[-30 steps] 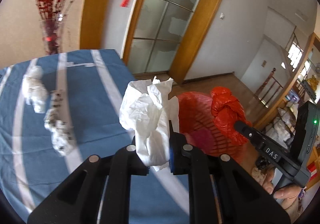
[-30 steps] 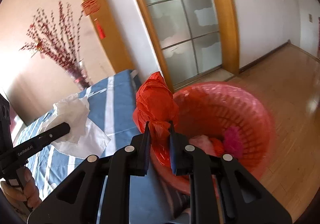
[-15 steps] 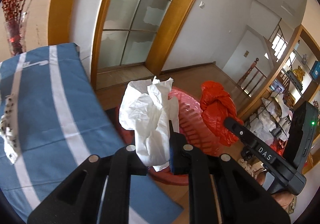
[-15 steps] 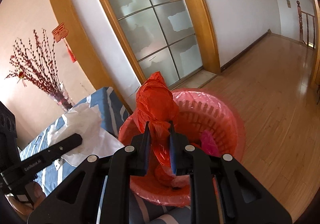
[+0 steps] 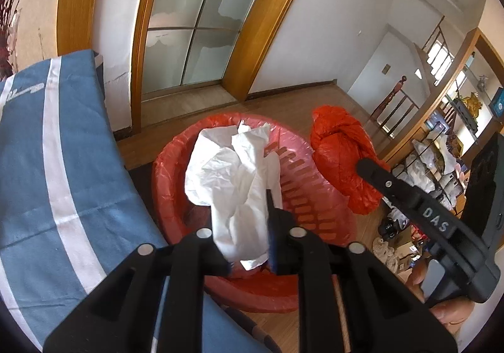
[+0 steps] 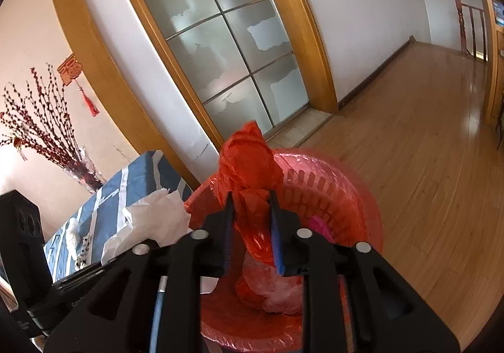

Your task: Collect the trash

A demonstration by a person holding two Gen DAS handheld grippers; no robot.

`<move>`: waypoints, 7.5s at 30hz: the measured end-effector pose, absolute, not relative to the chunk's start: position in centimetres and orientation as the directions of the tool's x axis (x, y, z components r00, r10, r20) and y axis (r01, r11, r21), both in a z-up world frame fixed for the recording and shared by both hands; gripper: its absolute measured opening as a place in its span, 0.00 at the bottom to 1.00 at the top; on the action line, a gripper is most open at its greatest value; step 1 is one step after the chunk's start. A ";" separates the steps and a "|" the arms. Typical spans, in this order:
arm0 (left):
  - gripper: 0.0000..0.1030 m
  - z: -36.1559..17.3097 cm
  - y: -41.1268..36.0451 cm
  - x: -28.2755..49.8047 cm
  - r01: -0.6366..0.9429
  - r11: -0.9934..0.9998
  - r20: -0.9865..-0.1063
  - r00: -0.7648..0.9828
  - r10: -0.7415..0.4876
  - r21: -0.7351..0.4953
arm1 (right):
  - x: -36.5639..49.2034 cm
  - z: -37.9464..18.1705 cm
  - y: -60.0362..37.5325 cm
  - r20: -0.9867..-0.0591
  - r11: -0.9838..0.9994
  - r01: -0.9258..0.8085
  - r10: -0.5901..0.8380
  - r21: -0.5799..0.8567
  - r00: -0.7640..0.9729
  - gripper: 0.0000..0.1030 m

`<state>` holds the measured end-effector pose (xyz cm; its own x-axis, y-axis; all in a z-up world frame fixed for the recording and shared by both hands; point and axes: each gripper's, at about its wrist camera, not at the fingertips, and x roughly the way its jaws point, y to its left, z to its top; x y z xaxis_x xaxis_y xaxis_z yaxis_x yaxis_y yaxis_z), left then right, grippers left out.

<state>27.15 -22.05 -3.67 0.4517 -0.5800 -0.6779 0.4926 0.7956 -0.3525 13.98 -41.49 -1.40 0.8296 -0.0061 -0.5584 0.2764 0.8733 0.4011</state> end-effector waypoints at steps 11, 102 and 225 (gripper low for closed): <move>0.50 -5.3 -20.3 27.4 0.455 0.824 -0.704 0.459 -0.543 -0.339 | 13.2 -2.0 -42.2 -0.566 0.841 0.329 -0.032 0.430 0.824 0.54; 0.94 -5.0 13.4 39.6 -0.240 0.962 -0.752 0.656 0.061 -0.132 | 24.1 -5.4 -15.2 -0.733 0.990 -0.060 0.135 0.128 0.667 0.16; 0.96 0.3 -6.8 14.0 0.322 0.946 -0.504 0.812 -0.294 -0.032 | 4.2 1.9 -31.7 -0.444 0.931 0.364 -0.339 -0.030 0.830 0.98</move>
<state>14.01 -6.80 0.32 0.8120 -0.2938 -0.5043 0.3222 0.9461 -0.0324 4.22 -31.70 1.86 0.8295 -0.3391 -0.4437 0.3643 0.9308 -0.0302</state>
